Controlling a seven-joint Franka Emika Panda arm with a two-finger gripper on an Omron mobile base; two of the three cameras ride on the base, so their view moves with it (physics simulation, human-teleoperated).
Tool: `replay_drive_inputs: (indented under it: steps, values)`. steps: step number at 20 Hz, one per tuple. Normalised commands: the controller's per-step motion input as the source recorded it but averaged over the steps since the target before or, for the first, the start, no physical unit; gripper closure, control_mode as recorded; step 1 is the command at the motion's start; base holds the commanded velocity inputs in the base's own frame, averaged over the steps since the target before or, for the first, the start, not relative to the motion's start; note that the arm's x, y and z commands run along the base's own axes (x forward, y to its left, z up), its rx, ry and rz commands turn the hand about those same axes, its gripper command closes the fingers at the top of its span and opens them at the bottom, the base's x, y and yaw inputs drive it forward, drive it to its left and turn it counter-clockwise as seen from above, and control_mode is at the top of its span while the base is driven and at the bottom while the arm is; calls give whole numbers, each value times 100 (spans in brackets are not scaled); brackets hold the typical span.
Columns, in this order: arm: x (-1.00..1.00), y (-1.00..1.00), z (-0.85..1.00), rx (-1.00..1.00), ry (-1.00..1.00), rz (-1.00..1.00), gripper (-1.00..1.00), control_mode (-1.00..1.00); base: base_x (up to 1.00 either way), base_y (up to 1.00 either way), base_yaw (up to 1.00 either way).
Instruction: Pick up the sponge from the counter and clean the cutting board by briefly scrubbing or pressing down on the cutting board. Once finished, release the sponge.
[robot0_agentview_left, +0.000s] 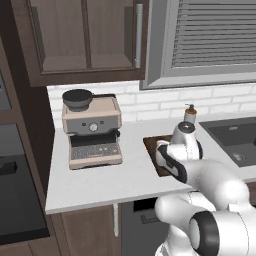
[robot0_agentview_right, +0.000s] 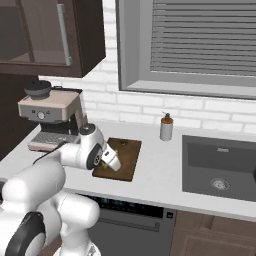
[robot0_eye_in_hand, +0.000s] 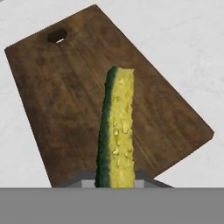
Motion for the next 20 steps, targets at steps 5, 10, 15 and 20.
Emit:
replay_drive_inputs:
  steps: [5, 10, 15, 20]
  values:
    - [26, 0, -26, 0, 0, 0, 100, -100, 0, 0, 0]
    - [42, 2, -13, 0, 0, 0, 100, -100, 0, 0, 0]
    - [47, 8, -8, 0, 0, 0, 100, -100, 0, 0, 0]
    - [46, 9, -4, 0, 0, 0, 100, -100, 0, 0, 0]
